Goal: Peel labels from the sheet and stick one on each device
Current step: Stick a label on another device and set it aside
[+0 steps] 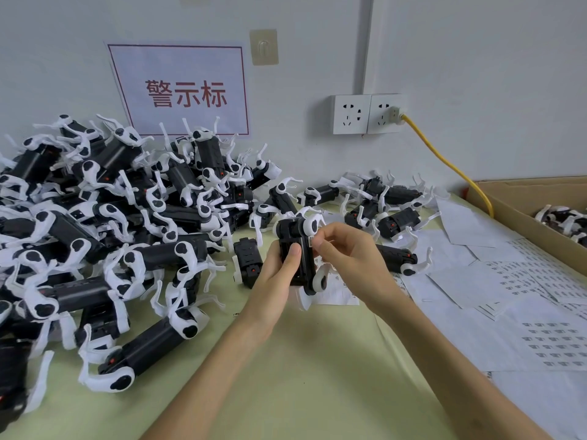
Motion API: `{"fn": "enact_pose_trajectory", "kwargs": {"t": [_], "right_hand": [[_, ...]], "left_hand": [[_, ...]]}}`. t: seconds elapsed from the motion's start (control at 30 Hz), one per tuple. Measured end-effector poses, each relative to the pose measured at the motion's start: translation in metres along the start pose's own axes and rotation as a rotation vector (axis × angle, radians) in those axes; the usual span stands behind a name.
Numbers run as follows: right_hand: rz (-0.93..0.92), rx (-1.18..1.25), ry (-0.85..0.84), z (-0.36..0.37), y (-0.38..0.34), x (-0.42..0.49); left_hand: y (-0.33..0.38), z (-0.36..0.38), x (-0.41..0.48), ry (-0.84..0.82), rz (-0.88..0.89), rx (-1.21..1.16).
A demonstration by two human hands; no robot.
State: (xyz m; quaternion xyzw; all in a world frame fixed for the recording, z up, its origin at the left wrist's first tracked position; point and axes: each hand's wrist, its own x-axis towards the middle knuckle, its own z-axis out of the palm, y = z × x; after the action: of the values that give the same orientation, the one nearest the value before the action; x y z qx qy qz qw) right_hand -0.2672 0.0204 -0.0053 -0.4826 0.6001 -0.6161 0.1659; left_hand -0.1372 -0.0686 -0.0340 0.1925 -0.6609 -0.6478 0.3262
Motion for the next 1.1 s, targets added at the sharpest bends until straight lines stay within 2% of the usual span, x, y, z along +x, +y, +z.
{"fn": "enact_pose_trajectory", "kwargs": {"t": [0.77, 1.1], "right_hand": [[0.006, -0.024, 0.031, 0.0027, -0.0020, -0.0015], [0.044, -0.018, 0.048, 0.0020, -0.0008, -0.0008]], "left_hand": [[-0.0071, 0.0005, 0.0031, 0.001, 0.101, 0.081], [-0.0037, 0.0026, 0.0004, -0.003, 0.092, 0.099]]}}
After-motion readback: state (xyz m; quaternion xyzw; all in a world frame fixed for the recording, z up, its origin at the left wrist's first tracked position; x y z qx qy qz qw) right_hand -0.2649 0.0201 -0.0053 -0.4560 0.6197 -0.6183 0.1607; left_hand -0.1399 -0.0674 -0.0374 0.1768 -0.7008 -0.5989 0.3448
